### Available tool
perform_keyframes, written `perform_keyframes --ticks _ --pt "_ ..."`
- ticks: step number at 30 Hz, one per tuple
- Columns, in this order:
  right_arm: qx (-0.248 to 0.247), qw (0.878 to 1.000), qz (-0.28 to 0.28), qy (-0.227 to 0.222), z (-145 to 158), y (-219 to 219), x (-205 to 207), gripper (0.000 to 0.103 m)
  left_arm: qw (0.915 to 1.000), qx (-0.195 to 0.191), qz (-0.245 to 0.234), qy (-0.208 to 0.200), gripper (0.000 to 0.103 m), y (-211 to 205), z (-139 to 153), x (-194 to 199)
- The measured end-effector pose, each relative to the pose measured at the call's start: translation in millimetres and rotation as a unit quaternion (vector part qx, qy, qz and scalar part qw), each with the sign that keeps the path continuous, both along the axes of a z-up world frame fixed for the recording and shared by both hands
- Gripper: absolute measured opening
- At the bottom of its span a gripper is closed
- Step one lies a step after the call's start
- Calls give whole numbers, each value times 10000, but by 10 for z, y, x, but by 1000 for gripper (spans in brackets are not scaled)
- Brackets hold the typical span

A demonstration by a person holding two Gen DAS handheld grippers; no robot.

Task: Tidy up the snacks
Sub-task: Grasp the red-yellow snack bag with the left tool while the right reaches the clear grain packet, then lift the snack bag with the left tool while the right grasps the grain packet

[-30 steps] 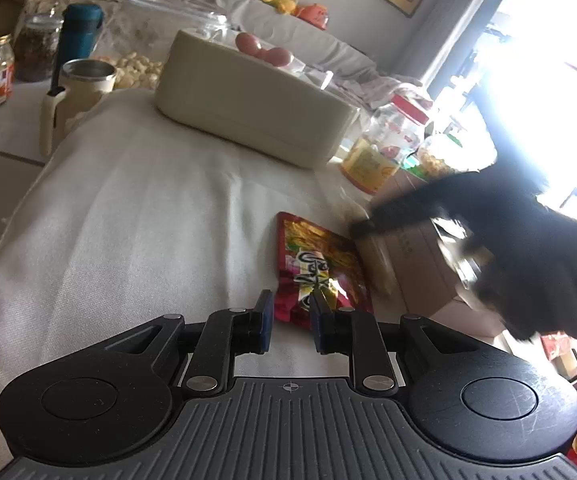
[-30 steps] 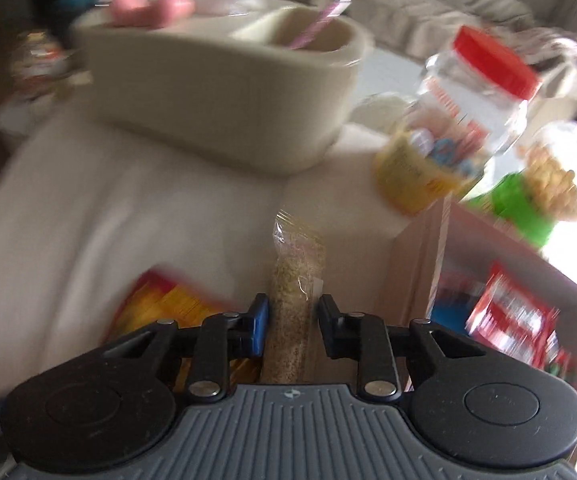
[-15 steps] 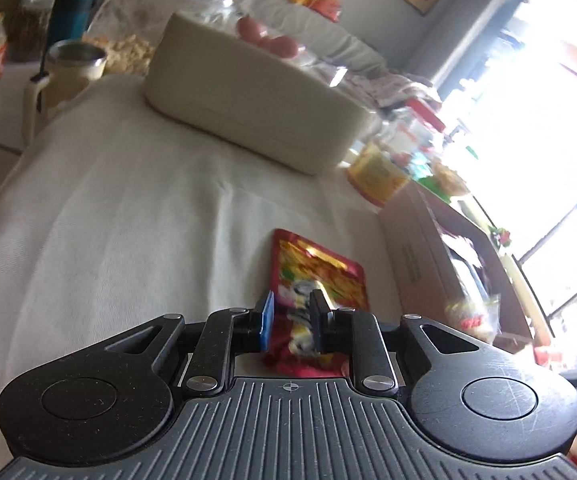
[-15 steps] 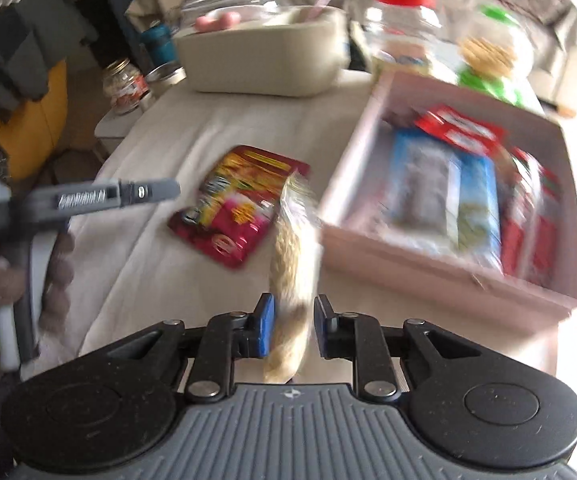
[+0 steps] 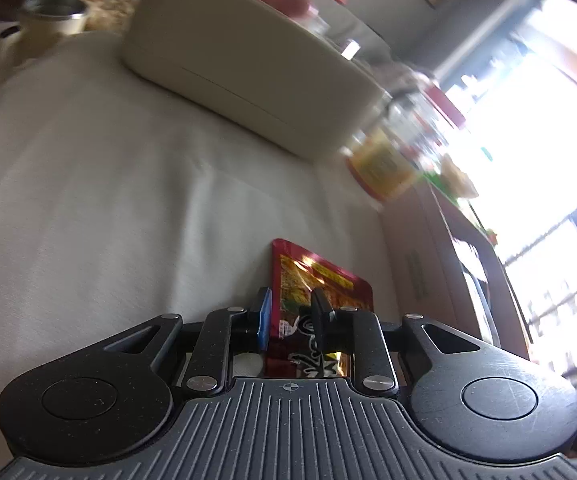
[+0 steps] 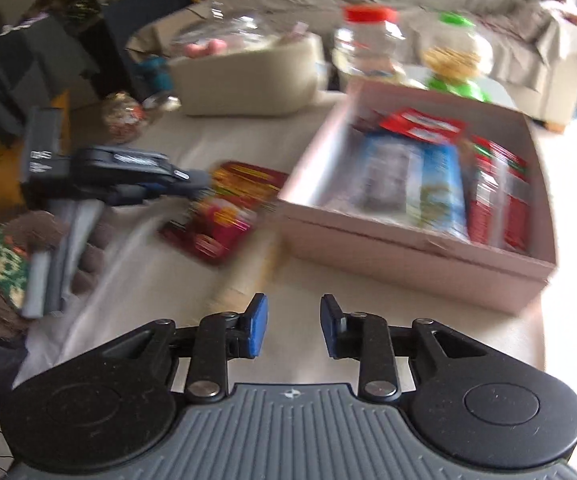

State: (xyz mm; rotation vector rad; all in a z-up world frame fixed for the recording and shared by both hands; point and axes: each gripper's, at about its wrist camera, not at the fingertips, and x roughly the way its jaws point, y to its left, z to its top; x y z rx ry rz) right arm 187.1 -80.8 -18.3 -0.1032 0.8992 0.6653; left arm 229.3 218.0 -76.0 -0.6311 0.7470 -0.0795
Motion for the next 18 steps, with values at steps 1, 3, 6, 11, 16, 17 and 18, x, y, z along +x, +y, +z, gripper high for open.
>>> perform_keyframes --ticks 1,3,6,11,16,17,18 --pt "36 9999 62 -86 -8 112 -5 29 10000 -1 -87 7 24 -20 5 -3" --pt "-30 9993 145 -354 -67 341 -12 29 9997 -20 -246 12 24 -57 24 -30" --pt "-126 9979 200 -605 -175 602 -4 29 9990 -71 -447 -49 24 -89 66 -97" --pt "-316 9964 -87 -780 -309 780 76 28 9974 -253 -663 -86 25 -96 97 -185" --pt "-57 9978 -161 -644 -318 626 3 28 9964 -226 -813 -116 36 -259 258 -274" --pt "-10 9977 -183 -658 -312 590 -28 28 9960 -207 -845 -181 36 -286 304 -303" --pt "21 9975 -212 -674 -303 552 -51 28 9958 -209 -862 -238 36 -317 343 -321"
